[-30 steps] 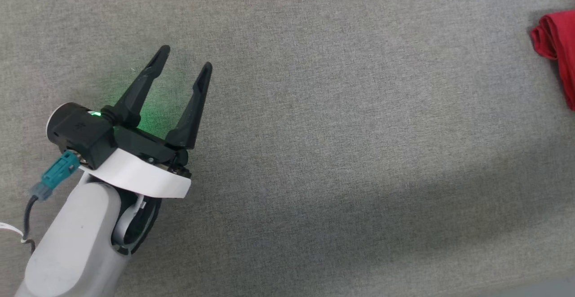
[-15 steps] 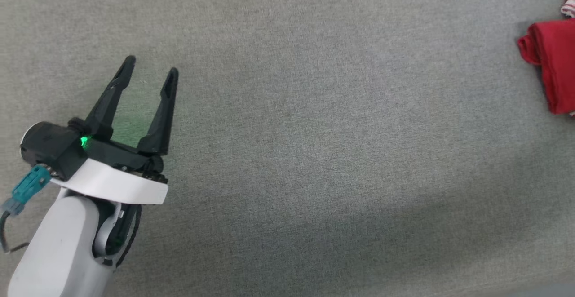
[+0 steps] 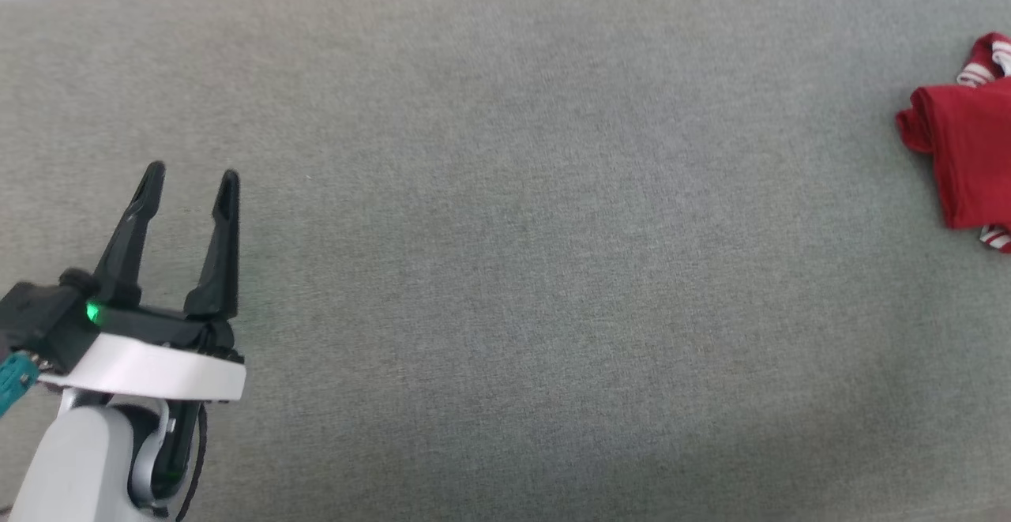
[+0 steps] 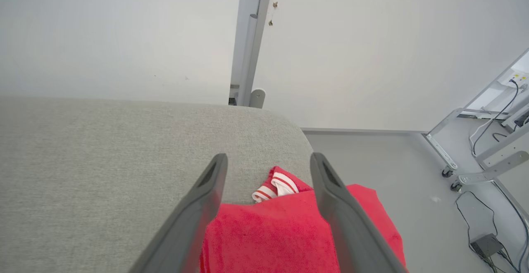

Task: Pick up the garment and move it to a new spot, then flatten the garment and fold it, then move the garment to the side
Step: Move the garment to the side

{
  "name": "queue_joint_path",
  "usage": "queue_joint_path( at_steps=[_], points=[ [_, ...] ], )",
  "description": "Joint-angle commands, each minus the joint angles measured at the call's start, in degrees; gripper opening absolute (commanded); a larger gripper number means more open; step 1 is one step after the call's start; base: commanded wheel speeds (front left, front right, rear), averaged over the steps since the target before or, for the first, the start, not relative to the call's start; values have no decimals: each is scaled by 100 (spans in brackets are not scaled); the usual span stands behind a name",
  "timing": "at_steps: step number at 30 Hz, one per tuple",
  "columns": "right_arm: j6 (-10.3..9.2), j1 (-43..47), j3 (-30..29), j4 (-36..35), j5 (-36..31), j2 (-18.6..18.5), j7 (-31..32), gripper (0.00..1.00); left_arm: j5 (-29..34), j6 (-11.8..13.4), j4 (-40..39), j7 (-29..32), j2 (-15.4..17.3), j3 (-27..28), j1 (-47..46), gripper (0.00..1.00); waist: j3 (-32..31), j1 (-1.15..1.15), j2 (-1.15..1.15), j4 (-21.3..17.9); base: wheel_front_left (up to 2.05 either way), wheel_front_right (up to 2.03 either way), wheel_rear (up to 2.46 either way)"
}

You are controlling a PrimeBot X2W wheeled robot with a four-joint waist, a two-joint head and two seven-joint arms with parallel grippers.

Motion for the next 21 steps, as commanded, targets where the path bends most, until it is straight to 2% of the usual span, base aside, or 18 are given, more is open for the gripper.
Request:
queue_joint_path(
  at_steps=[1,6,13,21],
  points=[
    [-3,109,9,-87,81,52,-109,100,47,-20,-2,-10,-39,81,115,100,-153,0,0,69,0,0,0],
    [-3,467,177,-534,223,207,-402,100,248,-20,-27,-10,-143,388,396,100,-422,0,0,169,0,0,0],
    [-3,1218,296,-1230,284,487,-902,100,656,-20,-75,-10,-464,1053,862,100,-830,0,0,296,0,0,0],
    [-2,2059,525,-1858,226,745,-1277,100,819,-20,-171,-10,-697,1448,1342,100,-1214,0,0,388,0,0,0]
  ],
)
